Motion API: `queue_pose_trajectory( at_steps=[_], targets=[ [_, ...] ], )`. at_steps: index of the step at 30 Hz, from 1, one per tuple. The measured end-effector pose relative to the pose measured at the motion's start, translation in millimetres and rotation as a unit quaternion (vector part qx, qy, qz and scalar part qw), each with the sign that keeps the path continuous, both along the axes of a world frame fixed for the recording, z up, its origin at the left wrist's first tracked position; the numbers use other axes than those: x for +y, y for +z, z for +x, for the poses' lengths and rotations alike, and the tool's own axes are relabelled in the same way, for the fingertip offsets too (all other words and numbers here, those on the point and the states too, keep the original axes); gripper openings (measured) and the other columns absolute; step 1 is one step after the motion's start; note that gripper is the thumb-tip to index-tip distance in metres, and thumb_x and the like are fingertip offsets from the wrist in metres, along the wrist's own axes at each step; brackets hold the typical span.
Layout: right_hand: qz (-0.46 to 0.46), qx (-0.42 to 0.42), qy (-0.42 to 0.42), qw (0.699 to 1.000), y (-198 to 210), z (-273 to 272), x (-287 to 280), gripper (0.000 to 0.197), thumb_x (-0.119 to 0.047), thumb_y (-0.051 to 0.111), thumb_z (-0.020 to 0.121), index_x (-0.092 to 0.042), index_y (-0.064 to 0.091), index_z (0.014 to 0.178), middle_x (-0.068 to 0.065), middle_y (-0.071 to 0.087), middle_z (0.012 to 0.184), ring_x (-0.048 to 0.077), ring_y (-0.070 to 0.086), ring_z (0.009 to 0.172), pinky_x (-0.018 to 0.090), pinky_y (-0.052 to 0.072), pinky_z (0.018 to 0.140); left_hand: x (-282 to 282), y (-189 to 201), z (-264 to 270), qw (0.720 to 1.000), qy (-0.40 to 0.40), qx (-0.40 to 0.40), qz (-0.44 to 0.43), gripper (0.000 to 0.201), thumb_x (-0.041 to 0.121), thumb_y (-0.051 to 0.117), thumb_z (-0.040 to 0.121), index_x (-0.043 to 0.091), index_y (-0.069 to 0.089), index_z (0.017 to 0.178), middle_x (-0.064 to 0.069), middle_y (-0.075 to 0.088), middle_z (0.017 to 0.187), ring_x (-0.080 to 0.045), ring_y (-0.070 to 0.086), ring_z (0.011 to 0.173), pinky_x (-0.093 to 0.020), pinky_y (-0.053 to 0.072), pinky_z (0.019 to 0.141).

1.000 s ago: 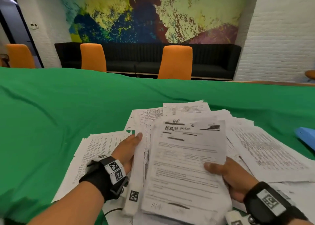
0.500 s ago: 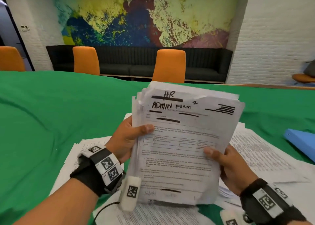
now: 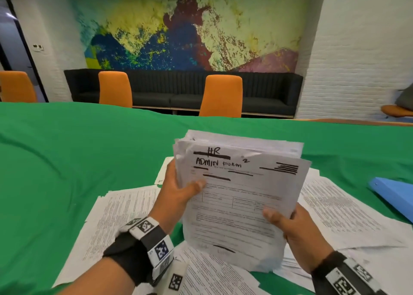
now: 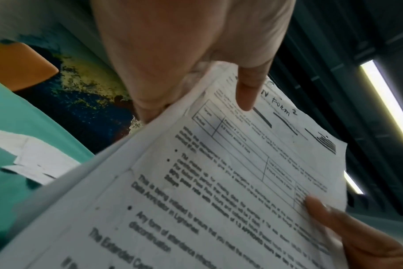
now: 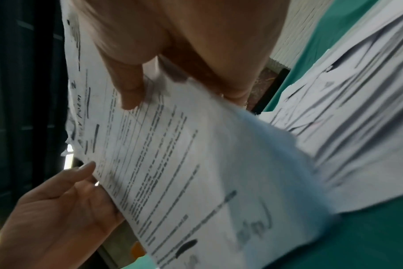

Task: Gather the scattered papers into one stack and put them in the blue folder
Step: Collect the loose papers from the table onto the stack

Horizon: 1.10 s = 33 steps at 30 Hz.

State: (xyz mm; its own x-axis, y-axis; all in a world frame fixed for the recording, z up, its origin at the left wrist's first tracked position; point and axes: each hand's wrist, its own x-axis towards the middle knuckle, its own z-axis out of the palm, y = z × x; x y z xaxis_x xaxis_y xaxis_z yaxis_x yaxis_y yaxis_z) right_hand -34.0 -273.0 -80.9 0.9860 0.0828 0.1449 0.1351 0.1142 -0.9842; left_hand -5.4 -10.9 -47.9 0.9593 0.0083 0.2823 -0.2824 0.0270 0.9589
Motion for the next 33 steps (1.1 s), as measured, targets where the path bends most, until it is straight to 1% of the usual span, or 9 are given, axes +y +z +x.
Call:
queue_pose_trajectory(
  at_steps=[2,6,13,18,20,23,26,30,33],
  targets=[
    [0.003,0.023,-0.007,1.0,-1.2,-0.1,0.9,0.043,-0.016,0.075,0.082,-0.012,0.063,0.124,0.01,0.079,0.112,0.035,0.076,0.101,0.063,0.057,0.091,0.9,0.3,-1.6,0.999,-0.042,-0.004,0.02,0.055,0.02,0.073,0.079,0.031,0.049,0.128,0.0,0.07,0.121,-0.018,0.07,0.108,-0.05,0.054,0.094],
    [0.02,0.008,0.002,1.0,10.1,-1.9,4.9,0.041,-0.01,0.074,0.079,-0.011,0.063,0.119,0.014,0.079,0.108,0.035,0.077,0.097,0.057,0.062,0.083,-0.8,6.0,-1.7,0.997,-0.069,-0.03,0.035,0.05,0.015,0.066,0.08,0.025,0.052,0.127,-0.001,0.069,0.123,-0.02,0.068,0.111,-0.042,0.054,0.091],
    [-0.013,0.047,0.039,0.998,-4.9,-0.2,-1.9,0.051,-0.02,0.074,0.071,-0.013,0.066,0.12,0.012,0.078,0.115,0.034,0.076,0.102,0.056,0.06,0.089,5.3,-3.1,0.9,0.999,-0.03,0.011,-0.01,0.059,0.019,0.073,0.073,0.027,0.049,0.126,-0.008,0.072,0.116,-0.022,0.072,0.103,-0.058,0.052,0.097],
    [-0.027,0.035,0.023,0.999,2.6,1.6,-3.3,0.05,-0.018,0.078,0.075,-0.012,0.064,0.123,0.011,0.078,0.115,0.033,0.076,0.103,0.056,0.061,0.088,10.0,21.8,1.1,0.991,0.043,-0.11,0.067,0.104,0.022,0.082,0.077,0.059,0.015,0.146,-0.004,0.049,0.141,-0.022,0.065,0.115,-0.05,0.057,0.092],
    [-0.042,0.037,0.017,0.998,5.8,2.2,-3.4,0.04,-0.016,0.078,0.083,-0.011,0.066,0.121,0.009,0.079,0.113,0.031,0.076,0.101,0.058,0.059,0.091,10.3,41.1,3.5,0.964,0.077,-0.204,0.151,0.109,0.021,0.079,0.079,0.058,0.005,0.149,0.002,0.035,0.151,-0.021,0.055,0.127,-0.046,0.055,0.096],
    [-0.057,0.039,0.014,0.997,6.4,2.2,-4.1,0.043,-0.017,0.081,0.081,-0.012,0.067,0.121,0.008,0.079,0.113,0.03,0.077,0.101,0.059,0.058,0.092,10.1,63.6,8.8,0.919,0.086,-0.284,0.261,0.091,0.017,0.069,0.081,0.046,0.021,0.152,0.004,0.033,0.147,-0.01,0.041,0.132,-0.038,0.047,0.104],
    [-0.046,0.039,0.018,0.998,4.4,1.3,-4.7,0.062,-0.027,0.083,0.068,-0.015,0.063,0.126,0.009,0.078,0.115,0.033,0.076,0.102,0.062,0.058,0.091,10.4,67.3,13.0,0.924,0.062,-0.249,0.284,0.051,0.014,0.061,0.082,0.042,0.057,0.125,0.0,0.044,0.132,-0.012,0.044,0.128,-0.042,0.049,0.105],
    [-0.026,0.053,0.018,0.998,2.6,0.7,-2.6,0.057,-0.02,0.083,0.072,-0.015,0.064,0.125,0.011,0.078,0.115,0.035,0.075,0.103,0.063,0.057,0.092,8.7,58.0,9.3,0.93,0.086,-0.274,0.23,0.03,0.015,0.068,0.084,0.034,0.062,0.107,-0.003,0.044,0.135,0.001,0.043,0.128,-0.026,0.052,0.098],
    [-0.016,0.067,0.004,0.998,2.6,1.1,-3.0,0.04,-0.011,0.074,0.083,-0.01,0.066,0.122,0.012,0.079,0.113,0.036,0.076,0.101,0.065,0.055,0.093,11.8,51.8,5.5,0.944,0.071,-0.255,0.195,0.054,0.034,0.077,0.079,0.039,0.053,0.127,-0.002,0.038,0.146,0.004,0.045,0.127,-0.019,0.056,0.087]
  ],
)
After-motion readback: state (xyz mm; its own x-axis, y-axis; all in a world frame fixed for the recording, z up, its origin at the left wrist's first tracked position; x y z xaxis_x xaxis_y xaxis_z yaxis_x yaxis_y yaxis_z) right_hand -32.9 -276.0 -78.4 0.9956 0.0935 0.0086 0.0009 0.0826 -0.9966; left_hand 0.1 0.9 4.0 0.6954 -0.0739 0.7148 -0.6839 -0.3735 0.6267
